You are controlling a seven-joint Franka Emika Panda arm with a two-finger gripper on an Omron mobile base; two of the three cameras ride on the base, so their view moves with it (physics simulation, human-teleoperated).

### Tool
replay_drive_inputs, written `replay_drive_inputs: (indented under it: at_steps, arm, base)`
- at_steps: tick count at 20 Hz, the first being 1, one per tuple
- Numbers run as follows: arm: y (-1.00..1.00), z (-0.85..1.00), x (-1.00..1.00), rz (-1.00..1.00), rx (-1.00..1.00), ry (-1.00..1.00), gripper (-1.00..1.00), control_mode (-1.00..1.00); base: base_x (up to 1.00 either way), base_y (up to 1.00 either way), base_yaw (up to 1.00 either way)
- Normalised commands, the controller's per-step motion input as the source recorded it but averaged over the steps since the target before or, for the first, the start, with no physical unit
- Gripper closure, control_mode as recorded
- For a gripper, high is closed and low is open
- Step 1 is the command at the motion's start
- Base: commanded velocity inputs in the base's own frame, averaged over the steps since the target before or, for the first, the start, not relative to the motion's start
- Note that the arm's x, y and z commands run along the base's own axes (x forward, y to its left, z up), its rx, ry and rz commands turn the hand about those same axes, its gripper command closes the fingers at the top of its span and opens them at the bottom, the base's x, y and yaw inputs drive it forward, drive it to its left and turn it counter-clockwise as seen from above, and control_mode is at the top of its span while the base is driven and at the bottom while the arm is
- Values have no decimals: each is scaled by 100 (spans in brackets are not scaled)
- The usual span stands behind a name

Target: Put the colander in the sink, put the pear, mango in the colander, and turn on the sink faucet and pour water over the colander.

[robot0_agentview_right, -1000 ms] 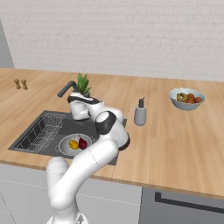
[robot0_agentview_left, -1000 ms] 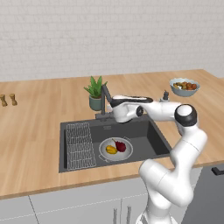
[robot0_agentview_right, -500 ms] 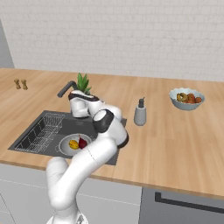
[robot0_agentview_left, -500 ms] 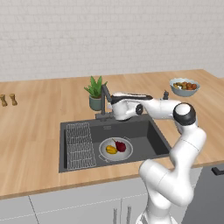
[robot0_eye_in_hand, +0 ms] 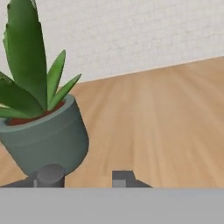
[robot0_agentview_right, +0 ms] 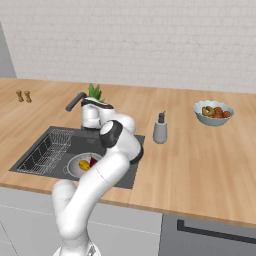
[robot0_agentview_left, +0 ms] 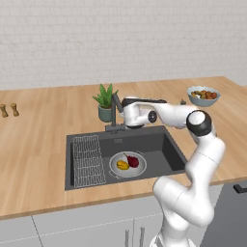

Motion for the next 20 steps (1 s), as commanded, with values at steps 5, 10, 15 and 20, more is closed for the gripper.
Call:
replay_drive_inputs:
  at_steps: [5,10,15,20]
  arm:
    - [-69,-35,2,0,0,16,100,-100]
    - [-66,-42,0,0,0,14,100,-100]
    - [-53,-35,0,0,0,11,100,-100]
    - [-38,0,-3,-1,0,3,100,-100]
  base:
    - [0,0,0]
    - [0,0,0]
    - [0,0,0]
    - [0,0,0]
